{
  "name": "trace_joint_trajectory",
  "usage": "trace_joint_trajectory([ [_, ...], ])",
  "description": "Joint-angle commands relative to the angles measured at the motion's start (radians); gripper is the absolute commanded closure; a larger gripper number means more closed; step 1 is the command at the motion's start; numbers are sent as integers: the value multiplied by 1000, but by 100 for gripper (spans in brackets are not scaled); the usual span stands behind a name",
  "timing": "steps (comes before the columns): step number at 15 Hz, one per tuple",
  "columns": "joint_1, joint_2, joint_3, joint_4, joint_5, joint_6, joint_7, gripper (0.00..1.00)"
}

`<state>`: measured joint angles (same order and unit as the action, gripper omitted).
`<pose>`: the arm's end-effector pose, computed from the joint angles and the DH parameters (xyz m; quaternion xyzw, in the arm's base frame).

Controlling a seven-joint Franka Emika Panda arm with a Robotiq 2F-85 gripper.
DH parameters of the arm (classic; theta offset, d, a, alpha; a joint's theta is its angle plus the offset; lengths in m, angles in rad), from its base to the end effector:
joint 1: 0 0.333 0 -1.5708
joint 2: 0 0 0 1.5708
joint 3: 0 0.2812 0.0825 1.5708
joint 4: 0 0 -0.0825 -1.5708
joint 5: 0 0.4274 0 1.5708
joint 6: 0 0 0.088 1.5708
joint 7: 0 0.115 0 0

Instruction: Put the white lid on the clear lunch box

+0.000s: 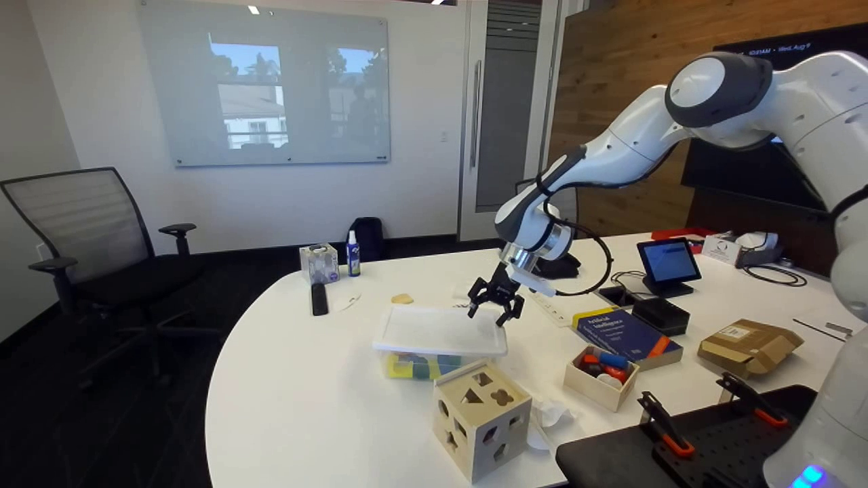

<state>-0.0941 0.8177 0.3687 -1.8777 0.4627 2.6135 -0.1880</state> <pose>0.5878 0.1747 0.0226 -0.9694 0.0265 0.0465 0.2395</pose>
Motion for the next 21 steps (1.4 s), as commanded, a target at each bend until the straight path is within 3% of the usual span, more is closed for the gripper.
trace_joint_trajectory([
  [1,51,89,-44,28,-30,63,15,0],
  [9,38,98,-32,42,-16,77,53,0],
  [16,-18,-71,37,-42,30,44,55,0],
  [21,-9,-229,44,-100,49,46,65,0],
])
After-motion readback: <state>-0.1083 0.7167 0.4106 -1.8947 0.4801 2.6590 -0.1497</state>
